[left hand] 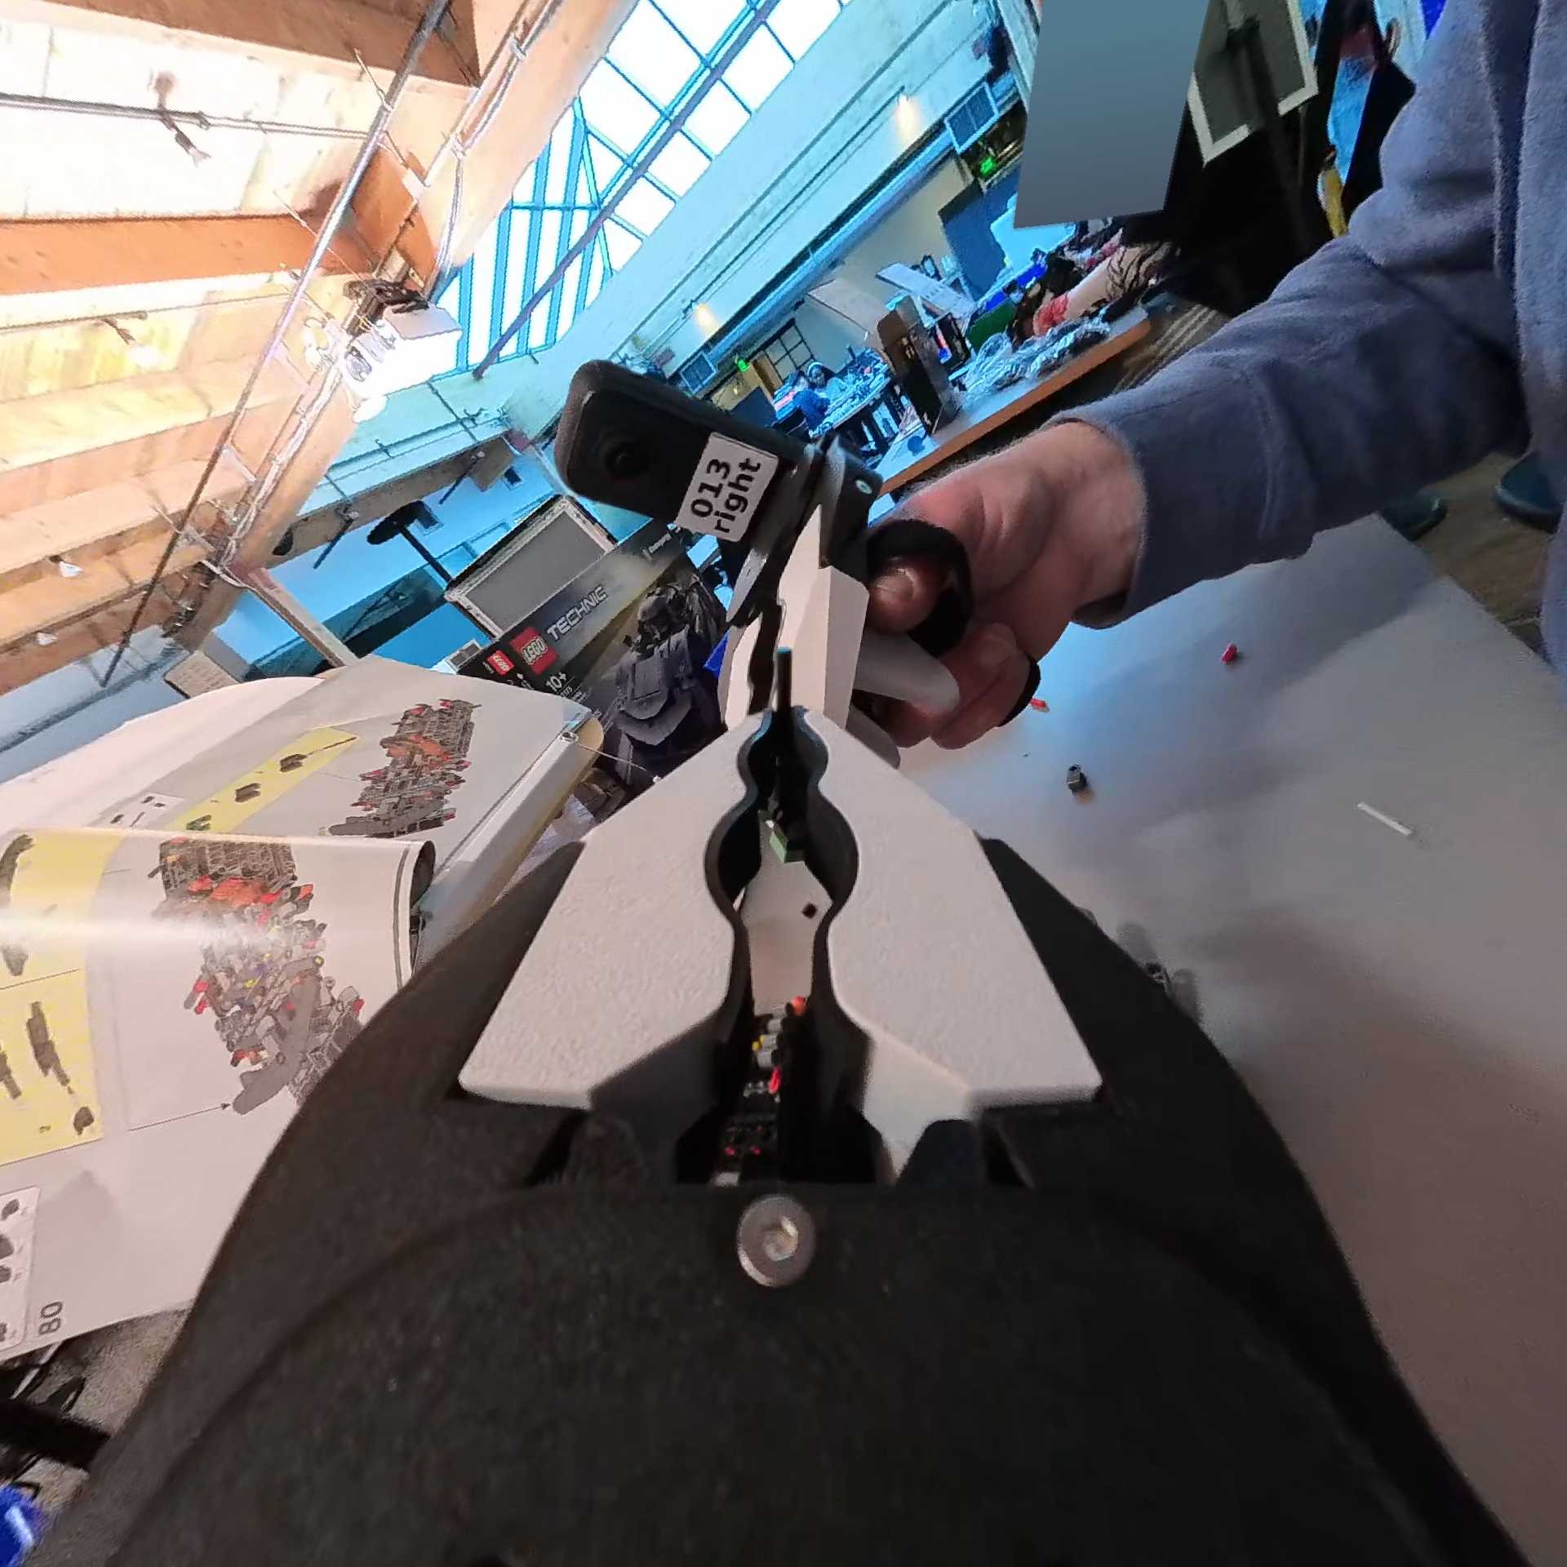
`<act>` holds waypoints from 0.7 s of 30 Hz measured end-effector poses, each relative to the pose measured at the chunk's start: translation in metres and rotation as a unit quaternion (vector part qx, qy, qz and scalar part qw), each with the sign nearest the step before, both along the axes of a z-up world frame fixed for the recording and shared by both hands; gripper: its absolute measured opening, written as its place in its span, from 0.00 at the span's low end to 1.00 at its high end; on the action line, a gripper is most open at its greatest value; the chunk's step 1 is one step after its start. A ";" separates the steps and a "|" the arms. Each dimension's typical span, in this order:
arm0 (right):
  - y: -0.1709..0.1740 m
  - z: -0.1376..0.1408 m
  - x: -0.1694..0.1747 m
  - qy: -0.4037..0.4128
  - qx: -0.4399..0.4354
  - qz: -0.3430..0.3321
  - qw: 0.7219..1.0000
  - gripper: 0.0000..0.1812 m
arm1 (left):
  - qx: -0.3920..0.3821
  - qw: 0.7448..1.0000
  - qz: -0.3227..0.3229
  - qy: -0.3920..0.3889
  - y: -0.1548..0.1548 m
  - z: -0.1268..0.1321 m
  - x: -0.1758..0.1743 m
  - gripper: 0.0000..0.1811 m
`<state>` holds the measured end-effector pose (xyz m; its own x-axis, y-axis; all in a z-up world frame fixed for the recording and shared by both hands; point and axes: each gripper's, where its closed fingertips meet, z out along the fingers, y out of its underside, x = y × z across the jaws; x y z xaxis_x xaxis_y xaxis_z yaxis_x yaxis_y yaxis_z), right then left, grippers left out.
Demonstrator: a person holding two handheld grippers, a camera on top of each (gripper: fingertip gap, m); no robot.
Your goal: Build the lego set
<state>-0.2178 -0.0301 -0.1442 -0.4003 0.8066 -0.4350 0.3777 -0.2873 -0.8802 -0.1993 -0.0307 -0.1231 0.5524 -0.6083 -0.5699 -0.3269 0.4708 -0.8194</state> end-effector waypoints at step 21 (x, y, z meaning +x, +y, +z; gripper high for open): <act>0.011 0.017 -0.010 0.007 0.178 -0.080 0.981 0.11 | -0.152 0.952 -0.122 -0.236 0.012 0.022 -0.030 0.00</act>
